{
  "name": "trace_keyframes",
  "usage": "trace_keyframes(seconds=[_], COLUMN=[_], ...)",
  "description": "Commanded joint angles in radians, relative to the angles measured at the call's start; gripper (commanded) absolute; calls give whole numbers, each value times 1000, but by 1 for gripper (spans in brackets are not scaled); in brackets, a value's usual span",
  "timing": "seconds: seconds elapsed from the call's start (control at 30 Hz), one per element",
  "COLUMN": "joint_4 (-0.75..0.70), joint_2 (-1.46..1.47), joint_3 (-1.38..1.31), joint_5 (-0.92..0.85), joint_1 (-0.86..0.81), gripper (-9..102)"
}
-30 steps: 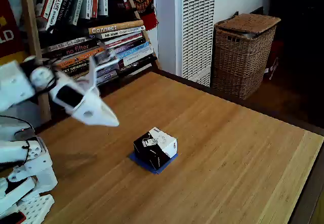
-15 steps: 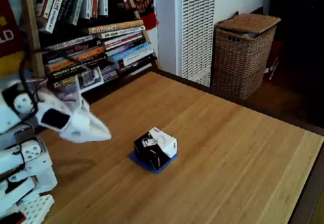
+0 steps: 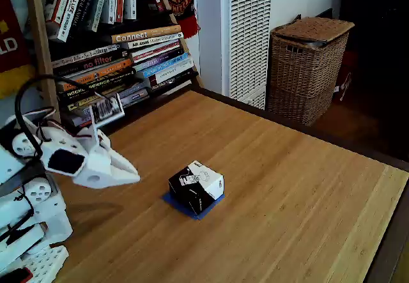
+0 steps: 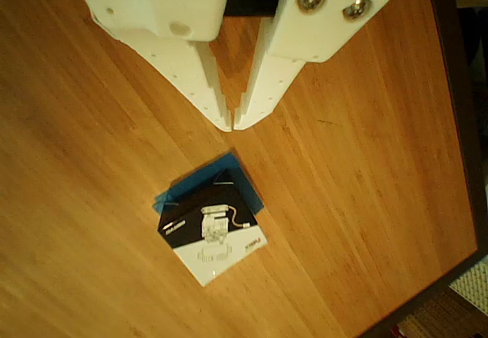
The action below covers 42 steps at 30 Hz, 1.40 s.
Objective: Push the box on top of the target
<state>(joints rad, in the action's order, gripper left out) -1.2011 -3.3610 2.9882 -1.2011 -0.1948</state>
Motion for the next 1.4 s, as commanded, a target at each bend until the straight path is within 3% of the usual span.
trace_keyframes(seconds=[0.0,0.2,0.97,1.37], joint_4=[15,48,-129,-129], joint_2=[-17,-17,-17,-17], joint_3=[21,83,84,84], joint_5=[14,17,61,63], joint_1=[6,17,69,75], gripper=[0,0,4,4])
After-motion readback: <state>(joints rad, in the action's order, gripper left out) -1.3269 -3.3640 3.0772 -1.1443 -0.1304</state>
